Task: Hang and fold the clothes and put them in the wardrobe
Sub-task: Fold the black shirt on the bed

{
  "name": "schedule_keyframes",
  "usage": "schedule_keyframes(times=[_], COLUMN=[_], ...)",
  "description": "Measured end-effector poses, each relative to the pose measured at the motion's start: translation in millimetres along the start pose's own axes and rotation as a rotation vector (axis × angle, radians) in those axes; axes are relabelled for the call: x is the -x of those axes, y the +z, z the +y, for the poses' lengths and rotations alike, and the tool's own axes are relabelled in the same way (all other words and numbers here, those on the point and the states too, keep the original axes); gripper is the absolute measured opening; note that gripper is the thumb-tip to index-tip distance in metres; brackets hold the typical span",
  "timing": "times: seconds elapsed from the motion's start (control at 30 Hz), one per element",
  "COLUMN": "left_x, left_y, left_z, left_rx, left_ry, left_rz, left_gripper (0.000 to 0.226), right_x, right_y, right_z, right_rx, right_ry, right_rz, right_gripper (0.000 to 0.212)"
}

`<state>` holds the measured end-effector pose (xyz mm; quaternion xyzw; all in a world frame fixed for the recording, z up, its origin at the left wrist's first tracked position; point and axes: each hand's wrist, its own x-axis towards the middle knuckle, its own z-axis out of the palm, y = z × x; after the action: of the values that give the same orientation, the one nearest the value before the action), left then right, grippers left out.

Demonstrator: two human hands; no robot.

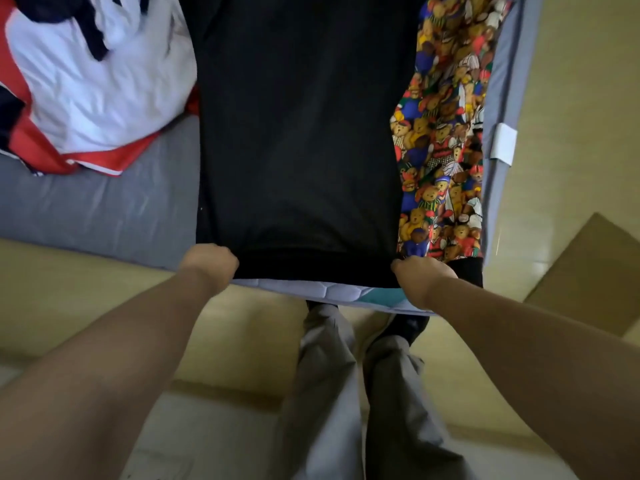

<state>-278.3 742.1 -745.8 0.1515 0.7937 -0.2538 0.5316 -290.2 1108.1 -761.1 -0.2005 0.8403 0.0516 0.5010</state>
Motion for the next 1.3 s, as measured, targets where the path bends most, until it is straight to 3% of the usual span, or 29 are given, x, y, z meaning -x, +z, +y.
schedule_keyframes(times=[0.37,0.43,0.53,0.6,0.63,0.7,0.77,0.9,1.03,1.17,1.23,1.3], left_x=[-36,-40,-44,-47,-48,-50,-54,-55,-41,-19,-10,-4], left_y=[37,29,10,-11,-22,-41,-51,-62,-95,-153,-194,-240], left_z=[49,53,63,74,80,95,109,120,110,87,73,62], left_rx=[0.036,0.024,-0.007,0.034,0.075,0.158,0.261,0.433,0.469,0.449,0.483,0.565], left_ry=[-0.05,-0.077,-0.101,-0.086,-0.065,-0.006,0.04,0.037,0.08,0.158,0.162,0.167], left_rz=[-0.212,-0.272,-0.294,-0.157,-0.053,0.164,0.303,0.116,-0.055,0.02,0.079,0.154], left_gripper=[0.028,0.029,0.023,0.01,0.007,0.006,0.021,0.046,0.048,0.037,0.034,0.033], right_x=[-18,-17,-16,-20,-23,-29,-35,-41,-29,-7,-3,-3], right_y=[63,67,70,67,63,58,57,55,37,-15,-55,-96], right_z=[-10,-6,-1,5,9,17,23,33,48,65,77,98], right_rx=[-0.146,-0.244,-0.483,-0.603,-0.668,-0.796,-0.854,-0.899,-0.861,-0.816,-0.76,-0.859], right_ry=[-0.059,-0.023,0.175,0.42,0.568,0.823,0.928,0.918,0.809,0.745,0.729,0.731], right_rz=[-0.136,0.009,0.5,0.723,0.753,0.636,0.457,0.247,0.0,-0.01,0.039,0.125], right_gripper=[0.042,0.027,0.019,0.026,0.03,0.042,0.054,0.056,0.067,0.05,0.044,0.043])
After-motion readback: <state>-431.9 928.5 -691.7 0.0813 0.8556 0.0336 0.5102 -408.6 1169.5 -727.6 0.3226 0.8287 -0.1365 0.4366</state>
